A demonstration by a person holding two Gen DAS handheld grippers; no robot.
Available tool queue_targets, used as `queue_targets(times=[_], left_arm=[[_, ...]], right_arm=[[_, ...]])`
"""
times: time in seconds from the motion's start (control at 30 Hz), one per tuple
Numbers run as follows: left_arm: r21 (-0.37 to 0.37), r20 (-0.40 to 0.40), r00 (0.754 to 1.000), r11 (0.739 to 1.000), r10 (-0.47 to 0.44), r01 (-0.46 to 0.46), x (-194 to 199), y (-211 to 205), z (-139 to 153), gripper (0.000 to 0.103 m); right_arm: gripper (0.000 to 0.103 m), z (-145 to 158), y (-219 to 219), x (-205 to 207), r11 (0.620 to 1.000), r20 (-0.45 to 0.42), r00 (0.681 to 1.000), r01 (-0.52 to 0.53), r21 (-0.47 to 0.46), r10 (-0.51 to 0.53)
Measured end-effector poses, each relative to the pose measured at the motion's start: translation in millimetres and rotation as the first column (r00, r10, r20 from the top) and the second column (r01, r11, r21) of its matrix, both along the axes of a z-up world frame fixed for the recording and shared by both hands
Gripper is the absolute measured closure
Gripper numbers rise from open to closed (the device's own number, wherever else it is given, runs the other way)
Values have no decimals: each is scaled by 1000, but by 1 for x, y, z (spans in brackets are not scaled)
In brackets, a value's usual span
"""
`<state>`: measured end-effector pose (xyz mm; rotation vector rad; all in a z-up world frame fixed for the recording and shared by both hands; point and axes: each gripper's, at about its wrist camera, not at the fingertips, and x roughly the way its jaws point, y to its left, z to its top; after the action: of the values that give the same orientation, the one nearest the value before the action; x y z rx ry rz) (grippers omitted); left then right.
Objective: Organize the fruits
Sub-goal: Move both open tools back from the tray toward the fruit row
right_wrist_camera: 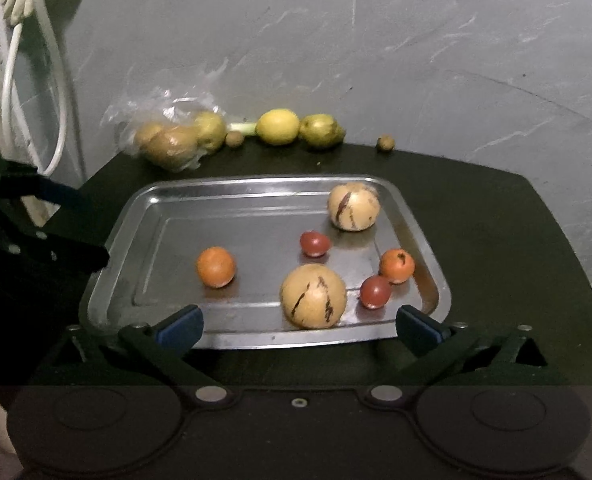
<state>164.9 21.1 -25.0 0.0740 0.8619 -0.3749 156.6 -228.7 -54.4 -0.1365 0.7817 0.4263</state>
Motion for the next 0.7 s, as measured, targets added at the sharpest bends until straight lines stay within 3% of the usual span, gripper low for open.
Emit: queue_targets(times=[0.17, 0.47, 0.7], left_arm=[[17, -21, 996, 997, 81, -81, 2, 17, -5, 1], [20, -19, 969, 969, 245, -245, 19, 32, -14, 1], [32, -5, 957, 957, 289, -288, 39, 27, -12, 1]], right_arm=[[1, 0, 4, 4, 1000, -22, 999, -26, -12, 26], [1, 7, 6, 29, 998, -7, 998, -63, -10, 63], [1, 10, 1, 59, 997, 16, 997, -74, 31, 74]])
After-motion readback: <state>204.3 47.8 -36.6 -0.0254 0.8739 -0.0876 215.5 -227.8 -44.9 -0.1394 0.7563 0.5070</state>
